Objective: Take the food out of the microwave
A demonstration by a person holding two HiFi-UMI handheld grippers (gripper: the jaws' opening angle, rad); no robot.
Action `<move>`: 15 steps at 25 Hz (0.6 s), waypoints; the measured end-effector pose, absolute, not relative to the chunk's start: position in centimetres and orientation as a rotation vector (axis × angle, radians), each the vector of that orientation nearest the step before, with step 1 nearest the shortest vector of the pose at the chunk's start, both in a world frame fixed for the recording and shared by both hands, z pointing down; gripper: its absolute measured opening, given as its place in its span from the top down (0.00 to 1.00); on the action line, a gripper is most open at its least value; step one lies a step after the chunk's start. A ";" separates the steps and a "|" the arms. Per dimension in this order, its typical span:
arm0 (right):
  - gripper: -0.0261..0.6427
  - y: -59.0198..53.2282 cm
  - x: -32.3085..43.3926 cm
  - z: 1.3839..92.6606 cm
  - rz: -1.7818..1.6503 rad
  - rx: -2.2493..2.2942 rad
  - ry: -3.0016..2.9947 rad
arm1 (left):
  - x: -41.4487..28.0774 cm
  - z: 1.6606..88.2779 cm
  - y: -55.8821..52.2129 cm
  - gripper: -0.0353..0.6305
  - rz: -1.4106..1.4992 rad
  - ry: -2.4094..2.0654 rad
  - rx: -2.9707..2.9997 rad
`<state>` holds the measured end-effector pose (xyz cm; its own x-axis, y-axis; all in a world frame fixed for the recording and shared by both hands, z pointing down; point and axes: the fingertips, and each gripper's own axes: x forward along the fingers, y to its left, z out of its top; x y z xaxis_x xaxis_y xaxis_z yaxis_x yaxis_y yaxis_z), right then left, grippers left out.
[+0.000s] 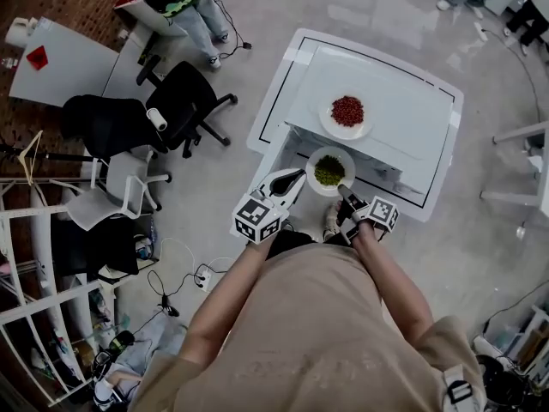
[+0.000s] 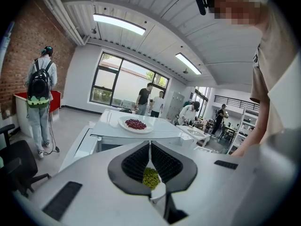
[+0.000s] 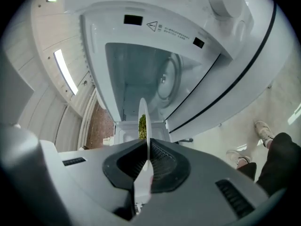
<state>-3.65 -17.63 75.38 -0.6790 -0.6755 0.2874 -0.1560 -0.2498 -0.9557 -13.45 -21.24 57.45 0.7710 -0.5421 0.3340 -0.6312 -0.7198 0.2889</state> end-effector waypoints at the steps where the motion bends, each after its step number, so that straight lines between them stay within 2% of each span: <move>1: 0.94 -17.1 -4.0 74.7 -2.009 -0.989 1.667 | -13.7 57.3 -21.1 0.94 0.310 -0.904 2.574; 15: 0.93 -15.3 -3.7 61.5 -1.975 -0.848 1.916 | -17.2 52.1 -19.0 0.94 0.174 -1.048 2.604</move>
<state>-3.70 -15.32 61.50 -0.7954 -0.5631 0.2242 -0.2071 -0.0951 -0.9737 -17.17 -19.04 52.11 0.7224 -0.6514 0.2319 -0.6914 -0.6761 0.2549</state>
